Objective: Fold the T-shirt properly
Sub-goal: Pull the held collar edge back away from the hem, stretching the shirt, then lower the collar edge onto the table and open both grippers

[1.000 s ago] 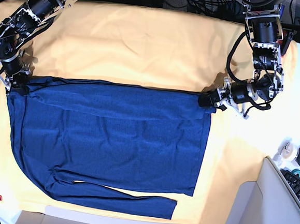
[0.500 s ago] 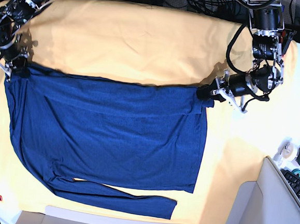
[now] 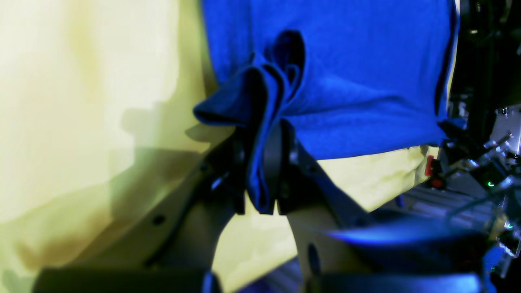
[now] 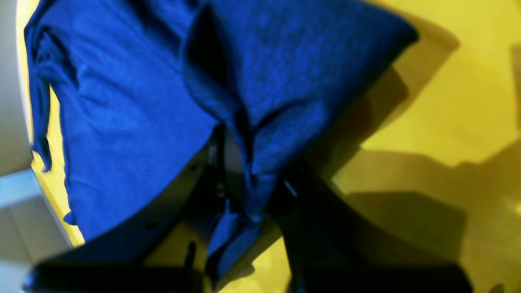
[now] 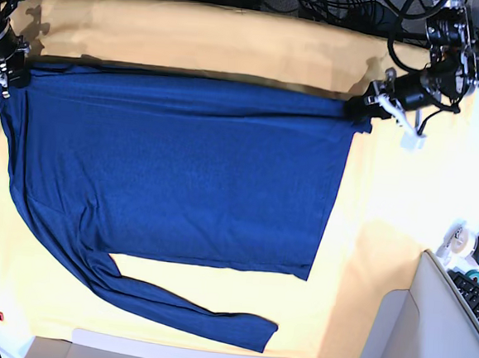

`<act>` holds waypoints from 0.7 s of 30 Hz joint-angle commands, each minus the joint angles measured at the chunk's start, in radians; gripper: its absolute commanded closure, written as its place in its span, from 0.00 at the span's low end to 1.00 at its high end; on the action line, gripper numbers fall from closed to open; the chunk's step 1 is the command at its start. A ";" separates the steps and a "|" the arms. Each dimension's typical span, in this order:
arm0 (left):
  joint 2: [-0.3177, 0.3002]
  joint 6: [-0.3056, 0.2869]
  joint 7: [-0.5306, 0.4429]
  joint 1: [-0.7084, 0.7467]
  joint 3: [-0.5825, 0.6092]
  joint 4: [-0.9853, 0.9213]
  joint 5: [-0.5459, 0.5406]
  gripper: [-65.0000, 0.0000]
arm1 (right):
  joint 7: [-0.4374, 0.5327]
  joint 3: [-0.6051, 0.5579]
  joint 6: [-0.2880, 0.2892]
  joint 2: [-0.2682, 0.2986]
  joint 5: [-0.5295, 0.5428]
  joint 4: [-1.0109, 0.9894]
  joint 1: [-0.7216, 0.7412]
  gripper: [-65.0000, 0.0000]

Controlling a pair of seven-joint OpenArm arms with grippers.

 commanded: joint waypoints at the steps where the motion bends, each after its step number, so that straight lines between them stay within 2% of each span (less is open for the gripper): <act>1: -0.018 0.001 -0.018 0.014 -0.022 0.040 -0.007 1.00 | 0.040 0.010 0.001 0.025 -0.003 0.028 -0.021 1.00; 4: -0.018 0.000 -0.018 0.063 -0.033 0.084 -0.007 1.00 | 0.040 0.015 0.004 0.008 -0.003 0.044 -0.072 1.00; 7: -0.018 -0.002 -0.018 0.105 -0.049 0.104 -0.007 1.00 | 0.040 0.013 0.064 -0.009 -0.003 0.044 -0.116 1.00; 9: -0.017 -0.002 -0.019 0.123 -0.049 0.104 -0.007 1.00 | 0.040 0.015 0.082 -0.023 -0.003 0.044 -0.139 1.00; 14: -0.010 -0.003 -0.027 0.160 -0.049 0.104 -0.007 1.00 | 0.040 0.012 0.087 -0.049 -0.007 0.040 -0.198 1.00; 21: -0.010 -0.003 -0.029 0.194 -0.058 0.106 -0.009 1.00 | 0.040 0.009 0.087 -0.052 -0.009 0.038 -0.244 1.00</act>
